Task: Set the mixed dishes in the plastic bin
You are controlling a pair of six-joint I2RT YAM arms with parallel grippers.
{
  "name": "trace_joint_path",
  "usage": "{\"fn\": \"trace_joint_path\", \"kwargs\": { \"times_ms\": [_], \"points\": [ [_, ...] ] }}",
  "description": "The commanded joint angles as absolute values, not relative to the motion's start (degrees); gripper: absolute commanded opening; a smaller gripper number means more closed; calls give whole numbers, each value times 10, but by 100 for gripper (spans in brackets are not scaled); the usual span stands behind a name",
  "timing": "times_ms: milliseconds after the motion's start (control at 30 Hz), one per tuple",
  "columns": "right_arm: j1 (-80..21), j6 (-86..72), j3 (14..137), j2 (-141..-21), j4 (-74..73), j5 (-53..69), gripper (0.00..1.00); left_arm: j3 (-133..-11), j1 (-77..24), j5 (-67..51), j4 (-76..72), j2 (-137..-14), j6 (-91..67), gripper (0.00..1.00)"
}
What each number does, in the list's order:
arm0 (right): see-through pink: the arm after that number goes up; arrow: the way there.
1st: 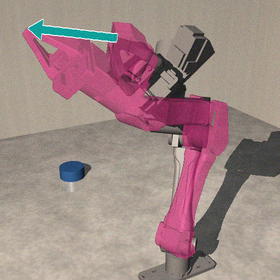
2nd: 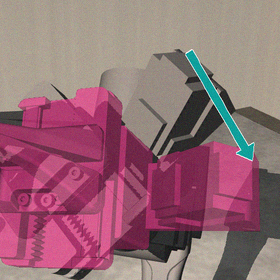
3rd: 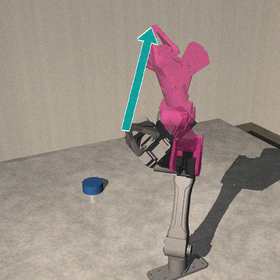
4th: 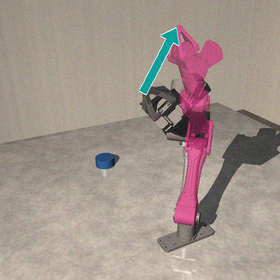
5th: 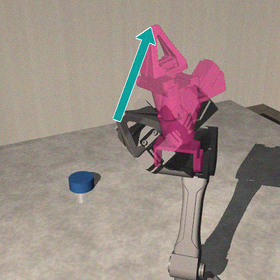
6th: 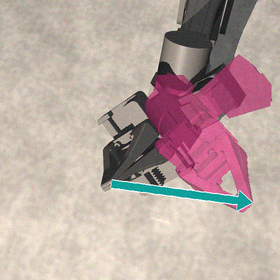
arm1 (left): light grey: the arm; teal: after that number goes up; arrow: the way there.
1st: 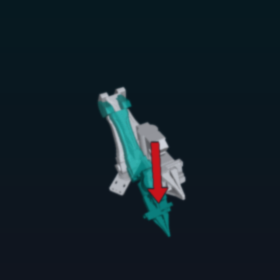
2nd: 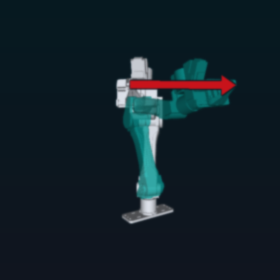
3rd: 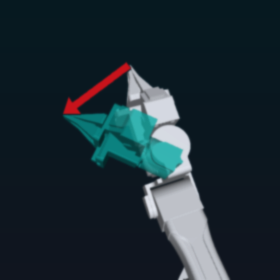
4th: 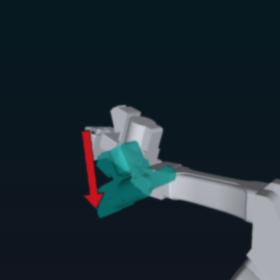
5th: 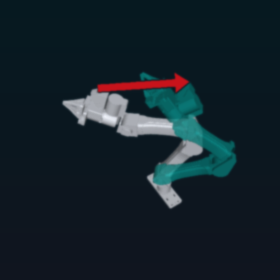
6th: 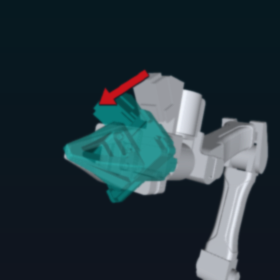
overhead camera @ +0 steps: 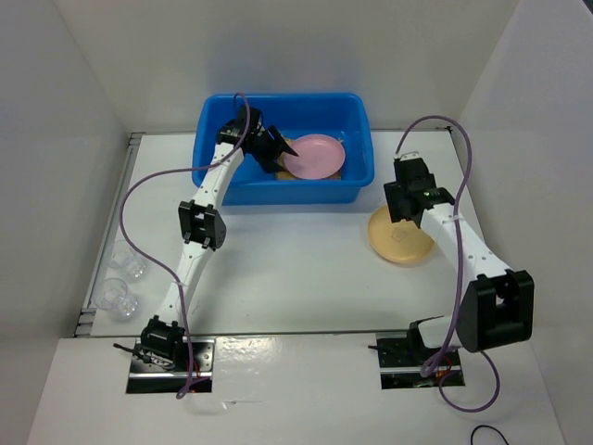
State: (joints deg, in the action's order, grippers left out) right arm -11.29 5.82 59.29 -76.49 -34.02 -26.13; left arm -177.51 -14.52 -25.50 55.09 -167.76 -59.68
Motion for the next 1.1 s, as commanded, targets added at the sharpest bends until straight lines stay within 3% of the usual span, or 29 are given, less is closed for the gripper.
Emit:
{"fn": "trace_joint_path", "kwargs": {
  "times_ms": [0, 33, 67, 233, 300, 467, 633, 900, 1067],
  "points": [
    [-54, 79, 647, -786, -345, -237, 80, -1798, -142, -272, 542, -1680, -591, 74],
    [-29, 92, 654, -793, -352, -232, 81, -1798, -137, -272, 542, -1673, -591, 92],
    [18, 101, 661, -802, -352, -226, 82, -1798, -137, -266, 542, -1653, -584, 100],
    [174, 179, 718, -914, -402, -104, 82, -1798, -125, -199, 591, -1547, -542, 100],
    [220, 194, 750, -955, -436, -69, 78, -1798, -120, -152, 627, -1513, -496, 100],
    [225, 221, 733, -1005, -471, -7, 77, -1798, -148, 28, 736, -1384, -390, 100],
    [225, 235, 711, -998, -466, 40, 77, -1722, -163, 13, 745, -1313, -358, 100],
    [208, 235, 683, -1049, -441, 45, 74, -1625, -227, 112, 745, -1240, -313, 100],
    [208, 235, 683, -1062, -435, 45, 58, -1499, -241, 177, 745, -1176, -307, 100]
  ]
}}
